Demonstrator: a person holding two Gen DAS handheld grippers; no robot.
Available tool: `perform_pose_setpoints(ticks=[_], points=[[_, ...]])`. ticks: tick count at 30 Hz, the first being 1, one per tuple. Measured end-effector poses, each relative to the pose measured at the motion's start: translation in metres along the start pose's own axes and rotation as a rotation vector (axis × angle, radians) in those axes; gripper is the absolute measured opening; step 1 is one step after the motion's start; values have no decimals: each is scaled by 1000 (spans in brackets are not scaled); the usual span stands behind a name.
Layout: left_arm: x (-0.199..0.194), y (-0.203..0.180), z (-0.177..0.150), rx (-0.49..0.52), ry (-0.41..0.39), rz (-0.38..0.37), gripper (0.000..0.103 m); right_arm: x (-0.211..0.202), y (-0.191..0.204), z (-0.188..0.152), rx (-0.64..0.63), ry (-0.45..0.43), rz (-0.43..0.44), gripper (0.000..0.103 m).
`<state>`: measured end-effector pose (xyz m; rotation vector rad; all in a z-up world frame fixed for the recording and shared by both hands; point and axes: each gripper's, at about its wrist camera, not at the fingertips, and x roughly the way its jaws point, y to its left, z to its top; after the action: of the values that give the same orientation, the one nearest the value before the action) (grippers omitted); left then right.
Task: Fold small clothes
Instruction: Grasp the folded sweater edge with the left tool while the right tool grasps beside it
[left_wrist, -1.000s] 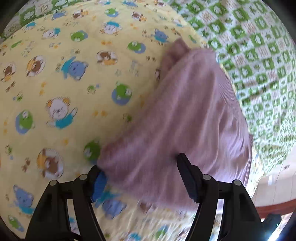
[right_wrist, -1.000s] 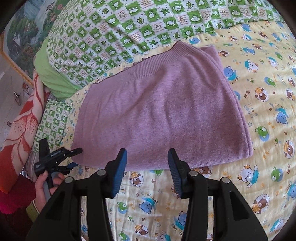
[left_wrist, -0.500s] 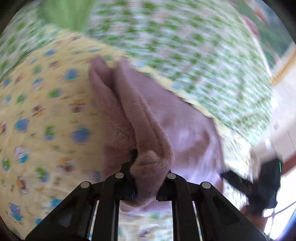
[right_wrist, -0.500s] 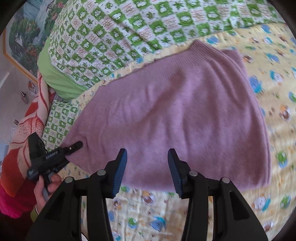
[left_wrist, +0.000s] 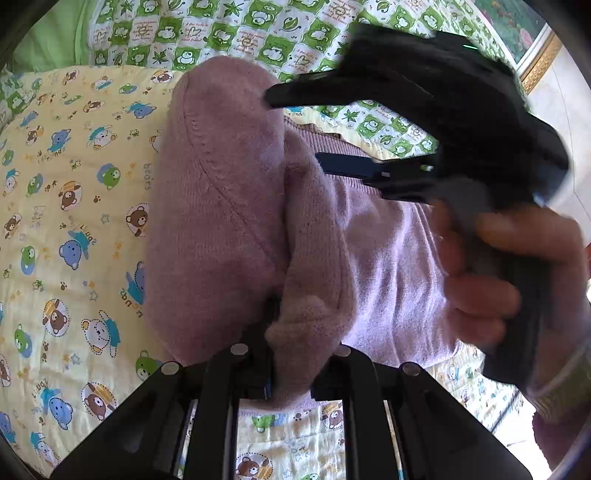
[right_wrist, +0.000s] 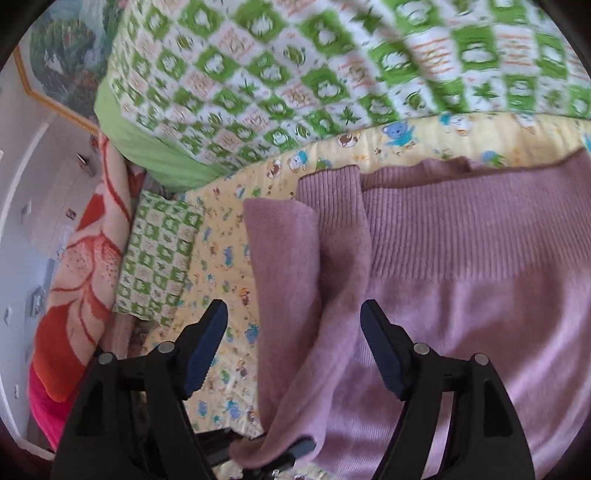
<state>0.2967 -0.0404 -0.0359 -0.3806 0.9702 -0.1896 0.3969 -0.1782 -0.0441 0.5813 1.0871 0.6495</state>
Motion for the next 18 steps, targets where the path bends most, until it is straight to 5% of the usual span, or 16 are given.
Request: perform_pose_setpoints(ticks=[4,9,11,12,18], points=[[5,-8,-1,22,3,19,11,24,-7,13,23,27,-45,75],[8,-21,-5,47,7,41,11,37,10,24,-47,39,6,75],[5,-23,-3,51,3,42,11,42,16,27,-81,59,4,41],[3,-25,-2,53,2,37,11,43,18,27,-89,82,-6,15],[-15,-67,7,143,-13,-81,11,-18,8,26,-71,-26,31,15]])
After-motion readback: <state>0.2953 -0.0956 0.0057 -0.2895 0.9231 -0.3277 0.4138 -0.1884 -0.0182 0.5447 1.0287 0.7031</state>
